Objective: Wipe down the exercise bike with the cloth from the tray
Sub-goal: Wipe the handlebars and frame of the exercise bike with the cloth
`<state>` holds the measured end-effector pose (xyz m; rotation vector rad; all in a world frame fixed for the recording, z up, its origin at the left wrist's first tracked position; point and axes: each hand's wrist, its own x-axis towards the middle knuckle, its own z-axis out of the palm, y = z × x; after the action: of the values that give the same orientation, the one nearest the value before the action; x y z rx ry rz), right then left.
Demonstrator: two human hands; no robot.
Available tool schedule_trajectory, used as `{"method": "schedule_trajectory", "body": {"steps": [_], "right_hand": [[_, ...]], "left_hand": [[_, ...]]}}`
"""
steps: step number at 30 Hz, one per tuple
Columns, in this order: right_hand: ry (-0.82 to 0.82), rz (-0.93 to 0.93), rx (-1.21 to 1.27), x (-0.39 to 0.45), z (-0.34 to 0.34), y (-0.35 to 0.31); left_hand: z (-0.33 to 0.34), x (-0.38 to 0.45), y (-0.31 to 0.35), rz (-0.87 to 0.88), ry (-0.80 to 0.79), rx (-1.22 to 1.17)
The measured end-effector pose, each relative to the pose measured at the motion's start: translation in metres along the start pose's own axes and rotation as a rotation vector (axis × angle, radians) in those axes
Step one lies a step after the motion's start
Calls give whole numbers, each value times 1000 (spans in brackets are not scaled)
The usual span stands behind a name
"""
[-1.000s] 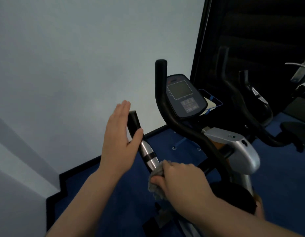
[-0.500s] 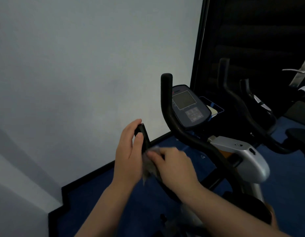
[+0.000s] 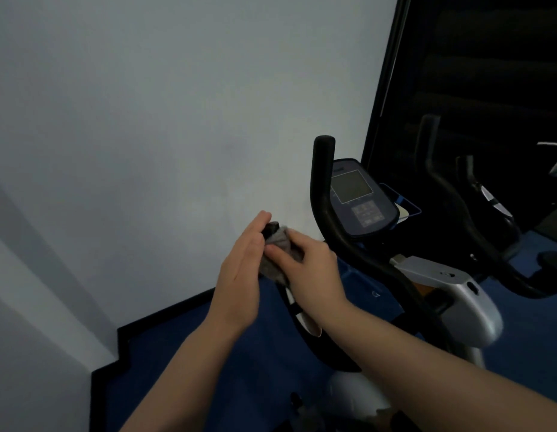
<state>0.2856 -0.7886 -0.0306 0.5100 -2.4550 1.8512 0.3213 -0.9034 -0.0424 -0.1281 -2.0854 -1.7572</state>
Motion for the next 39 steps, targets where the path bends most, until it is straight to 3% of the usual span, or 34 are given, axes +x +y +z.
{"method": "schedule_trajectory", "body": {"steps": [5,10,12,18,25,29,32,39], "right_hand": [[-22,-202,-64,18,-5,-1],[-54,-406,-298,25,-15,-8],[-42,-366,-248,21,-16,-10],[-106,10,-63,-7,-18,7],[-297,32,-293,-31,-50,21],[-487,15,-424,-45,-74,26],[-596,-72,-542,-50,-88,28],[-863,-461,-938,-39,-133,32]], "left_hand": [[-1,-12,2,25,149,-47],[10,-14,6,16,141,-56],[14,-12,6,14,128,-29],[21,-3,3,16,143,133],[47,-13,-1,139,145,404],[57,-22,-5,179,143,467],[63,-29,-9,194,127,519],[67,-38,-17,167,116,702]]}}
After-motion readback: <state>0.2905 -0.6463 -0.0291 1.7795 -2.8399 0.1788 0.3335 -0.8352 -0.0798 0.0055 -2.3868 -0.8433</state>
